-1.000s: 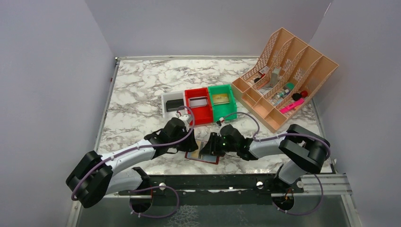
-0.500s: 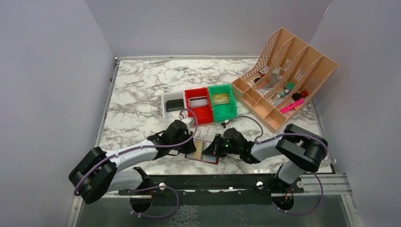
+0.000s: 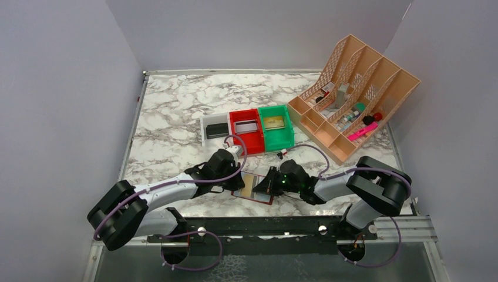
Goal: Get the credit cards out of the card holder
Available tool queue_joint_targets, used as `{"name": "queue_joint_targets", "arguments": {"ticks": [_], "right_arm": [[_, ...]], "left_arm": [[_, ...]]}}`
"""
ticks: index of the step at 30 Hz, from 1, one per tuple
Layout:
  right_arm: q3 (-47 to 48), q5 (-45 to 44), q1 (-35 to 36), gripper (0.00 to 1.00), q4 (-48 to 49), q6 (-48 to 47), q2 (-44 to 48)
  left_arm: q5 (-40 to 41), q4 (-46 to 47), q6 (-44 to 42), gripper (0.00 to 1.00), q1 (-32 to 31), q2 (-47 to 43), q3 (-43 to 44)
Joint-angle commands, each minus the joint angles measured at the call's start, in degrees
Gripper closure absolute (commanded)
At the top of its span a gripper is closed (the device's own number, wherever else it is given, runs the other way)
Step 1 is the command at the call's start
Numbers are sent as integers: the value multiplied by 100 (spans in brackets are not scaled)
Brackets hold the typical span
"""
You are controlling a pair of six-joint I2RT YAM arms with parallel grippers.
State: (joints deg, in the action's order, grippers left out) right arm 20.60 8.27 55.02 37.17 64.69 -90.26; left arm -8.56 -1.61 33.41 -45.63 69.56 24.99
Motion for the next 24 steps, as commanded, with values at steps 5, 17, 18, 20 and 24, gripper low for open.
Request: {"name": "queue_joint_targets", "arguments": {"ticks": [5, 17, 18, 20, 24], "right_arm": [[-79, -41, -5, 94, 71, -94, 98], [-315, -158, -18, 91, 144, -100, 291], [-372, -158, -18, 93, 211, -117, 317], [-436, -144, -31, 95, 255, -129, 361], [-514, -154, -76, 97, 186, -136, 455]], "left_arm": [[325, -364, -54, 90, -49, 122, -5], [390, -401, -10, 91, -52, 80, -8], [383, -408, -10, 92, -52, 76, -4], [360, -429, -9, 92, -52, 75, 18], [408, -462, -29, 92, -47, 40, 58]]}}
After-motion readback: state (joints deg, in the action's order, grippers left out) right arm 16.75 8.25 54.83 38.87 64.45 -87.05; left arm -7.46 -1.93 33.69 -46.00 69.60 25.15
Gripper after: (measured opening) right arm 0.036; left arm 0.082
